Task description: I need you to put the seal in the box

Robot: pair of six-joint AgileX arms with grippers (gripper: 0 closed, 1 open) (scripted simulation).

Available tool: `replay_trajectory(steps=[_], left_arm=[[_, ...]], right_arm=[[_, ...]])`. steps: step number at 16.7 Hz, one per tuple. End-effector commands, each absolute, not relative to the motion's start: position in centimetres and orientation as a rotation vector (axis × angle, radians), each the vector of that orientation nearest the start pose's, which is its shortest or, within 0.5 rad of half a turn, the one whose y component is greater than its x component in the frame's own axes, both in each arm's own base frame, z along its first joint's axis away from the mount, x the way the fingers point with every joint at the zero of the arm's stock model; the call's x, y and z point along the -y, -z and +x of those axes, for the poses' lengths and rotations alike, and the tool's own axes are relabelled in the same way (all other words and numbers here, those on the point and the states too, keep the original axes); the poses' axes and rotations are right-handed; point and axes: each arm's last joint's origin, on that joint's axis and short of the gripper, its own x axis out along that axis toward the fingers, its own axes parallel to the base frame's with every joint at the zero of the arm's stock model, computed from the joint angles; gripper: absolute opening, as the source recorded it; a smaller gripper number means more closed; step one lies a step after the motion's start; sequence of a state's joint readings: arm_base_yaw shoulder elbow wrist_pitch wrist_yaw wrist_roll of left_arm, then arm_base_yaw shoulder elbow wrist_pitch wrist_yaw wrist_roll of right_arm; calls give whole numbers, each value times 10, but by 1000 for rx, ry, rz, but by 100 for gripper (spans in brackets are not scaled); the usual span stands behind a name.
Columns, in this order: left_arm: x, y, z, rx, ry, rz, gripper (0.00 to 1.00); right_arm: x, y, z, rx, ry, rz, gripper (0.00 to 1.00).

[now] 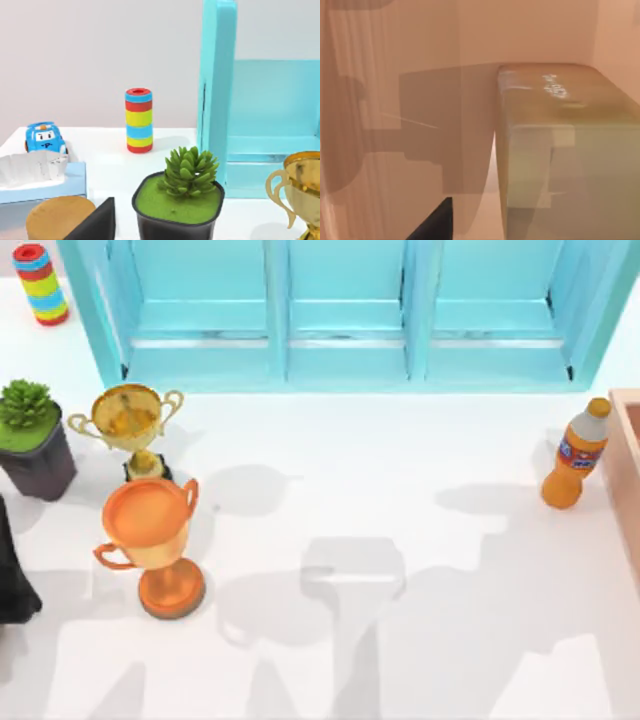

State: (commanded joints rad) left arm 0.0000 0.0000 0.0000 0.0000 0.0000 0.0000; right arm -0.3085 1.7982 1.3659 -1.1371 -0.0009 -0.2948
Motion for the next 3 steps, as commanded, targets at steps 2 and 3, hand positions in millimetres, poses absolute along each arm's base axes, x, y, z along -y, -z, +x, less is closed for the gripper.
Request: replay_trajectory(steps=[2,3], left_arm=[[1,-160,106,0,0,0,100],[1,-160,106,0,0,0,100]], right_arm=[[98,-210,318,-1569,7,8,100],[98,-210,318,-1569,7,8,100]])
